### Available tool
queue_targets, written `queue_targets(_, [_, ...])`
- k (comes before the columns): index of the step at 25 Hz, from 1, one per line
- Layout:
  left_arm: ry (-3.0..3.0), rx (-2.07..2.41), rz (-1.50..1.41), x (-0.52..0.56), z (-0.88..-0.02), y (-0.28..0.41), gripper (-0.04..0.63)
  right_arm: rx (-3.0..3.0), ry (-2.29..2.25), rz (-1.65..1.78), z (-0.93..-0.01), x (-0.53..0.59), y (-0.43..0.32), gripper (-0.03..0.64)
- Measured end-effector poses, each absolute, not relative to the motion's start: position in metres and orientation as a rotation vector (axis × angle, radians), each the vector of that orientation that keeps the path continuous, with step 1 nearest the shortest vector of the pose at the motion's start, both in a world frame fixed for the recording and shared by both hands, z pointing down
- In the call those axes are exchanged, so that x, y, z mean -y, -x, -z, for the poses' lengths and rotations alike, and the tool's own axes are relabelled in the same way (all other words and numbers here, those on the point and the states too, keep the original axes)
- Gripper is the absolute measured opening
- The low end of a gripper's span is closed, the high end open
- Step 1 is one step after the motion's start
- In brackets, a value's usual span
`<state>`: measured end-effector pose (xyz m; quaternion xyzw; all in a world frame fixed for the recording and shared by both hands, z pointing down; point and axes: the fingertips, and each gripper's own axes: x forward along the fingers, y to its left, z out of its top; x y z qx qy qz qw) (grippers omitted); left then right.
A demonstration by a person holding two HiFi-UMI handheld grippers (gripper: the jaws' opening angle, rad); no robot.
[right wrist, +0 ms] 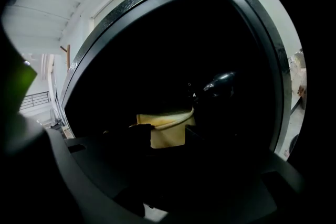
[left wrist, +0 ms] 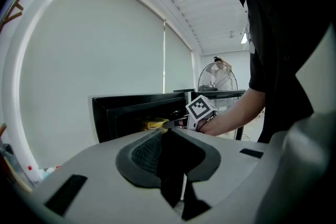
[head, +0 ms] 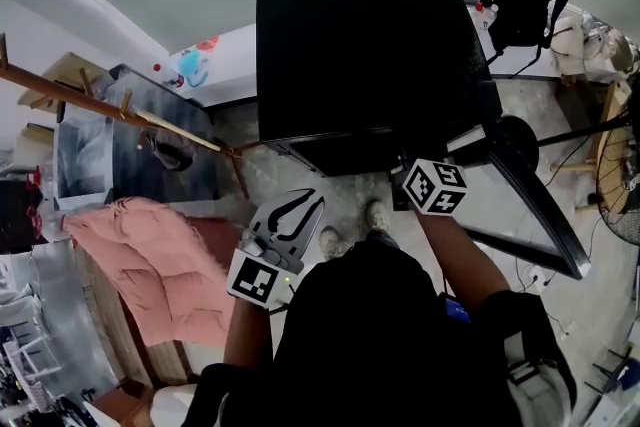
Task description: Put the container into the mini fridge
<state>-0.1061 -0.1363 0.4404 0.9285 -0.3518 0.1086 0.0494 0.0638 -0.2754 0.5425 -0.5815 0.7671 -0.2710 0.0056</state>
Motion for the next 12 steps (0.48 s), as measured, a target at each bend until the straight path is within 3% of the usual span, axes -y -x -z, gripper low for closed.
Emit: queue_targets(12, [-2.779, 1.189, -0.238, 0.146, -0.430, 0.133, 0.066, -2.387, 1.847, 0.831, -0.533, 0.259, -0.062, 0.219])
